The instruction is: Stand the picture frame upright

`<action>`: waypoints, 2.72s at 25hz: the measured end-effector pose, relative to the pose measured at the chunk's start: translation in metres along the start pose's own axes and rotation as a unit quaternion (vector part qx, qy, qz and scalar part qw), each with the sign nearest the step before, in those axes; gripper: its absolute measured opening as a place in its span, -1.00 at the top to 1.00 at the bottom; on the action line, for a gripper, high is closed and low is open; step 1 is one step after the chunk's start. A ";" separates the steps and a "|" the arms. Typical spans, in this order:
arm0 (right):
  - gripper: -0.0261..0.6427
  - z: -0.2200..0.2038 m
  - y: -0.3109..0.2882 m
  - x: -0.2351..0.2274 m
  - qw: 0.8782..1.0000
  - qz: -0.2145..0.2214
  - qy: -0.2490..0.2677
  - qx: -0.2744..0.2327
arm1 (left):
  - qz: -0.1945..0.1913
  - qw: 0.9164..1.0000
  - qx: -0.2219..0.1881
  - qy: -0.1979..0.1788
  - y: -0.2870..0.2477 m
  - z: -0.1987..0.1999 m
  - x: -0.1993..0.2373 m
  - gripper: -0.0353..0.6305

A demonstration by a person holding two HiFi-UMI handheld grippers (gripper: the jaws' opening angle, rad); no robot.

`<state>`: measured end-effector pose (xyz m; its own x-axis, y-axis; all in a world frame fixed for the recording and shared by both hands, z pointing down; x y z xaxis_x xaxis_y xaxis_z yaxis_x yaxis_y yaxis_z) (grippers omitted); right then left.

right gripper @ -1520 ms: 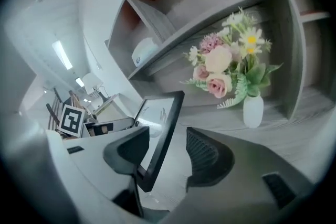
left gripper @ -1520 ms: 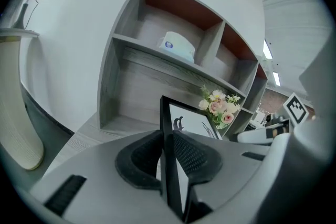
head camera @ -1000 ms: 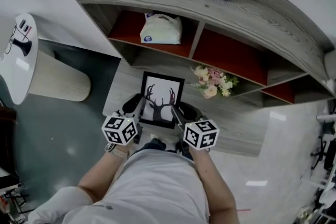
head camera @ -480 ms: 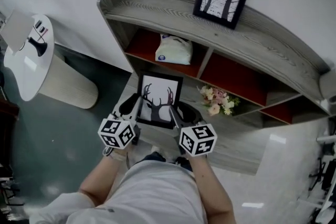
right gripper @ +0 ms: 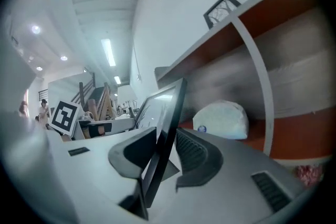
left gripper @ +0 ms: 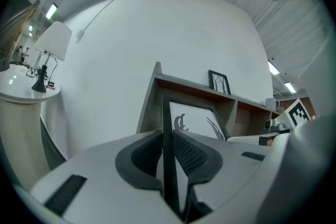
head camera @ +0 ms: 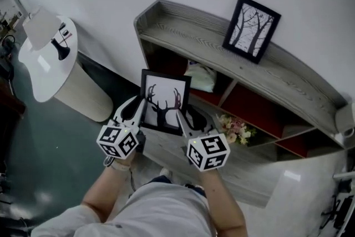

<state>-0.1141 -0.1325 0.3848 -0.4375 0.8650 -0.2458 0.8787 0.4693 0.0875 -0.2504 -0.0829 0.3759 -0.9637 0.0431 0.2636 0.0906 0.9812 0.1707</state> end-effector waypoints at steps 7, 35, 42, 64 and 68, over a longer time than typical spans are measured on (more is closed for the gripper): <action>0.55 0.070 -0.038 0.026 0.997 0.030 0.054 -0.052 | 0.022 0.997 -0.071 -0.023 -0.021 0.079 0.008 0.67; 0.56 0.283 -0.086 -0.026 0.968 -0.052 0.200 -0.144 | -0.096 0.976 -0.184 -0.065 -0.178 0.239 -0.068 0.67; 0.56 0.286 -0.084 -0.063 0.965 -0.089 0.211 -0.131 | -0.114 0.977 -0.172 -0.055 -0.213 0.223 -0.085 0.67; 0.55 0.260 -0.103 -0.089 0.966 -0.102 0.220 -0.094 | -0.093 0.986 -0.136 -0.039 -0.248 0.194 -0.071 0.67; 0.55 0.260 -0.103 -0.088 0.965 -0.102 0.224 -0.094 | -0.093 0.986 -0.133 -0.037 -0.249 0.192 -0.072 0.67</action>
<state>-0.1167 -0.3033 0.1461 -0.6729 0.7217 0.1624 0.7343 0.6250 0.2649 -0.2523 -0.2939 0.1319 -0.9847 -0.1092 0.1359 -0.0359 0.8899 0.4547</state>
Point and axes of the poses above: the fingertips, and each gripper's own axes: y backward along the fingers, x to its left, z out of its top, the point moved 1 cm from there along y, backward along the fingers, and after that the axes turned 15 degrees about -x, right-handed, at the moved point
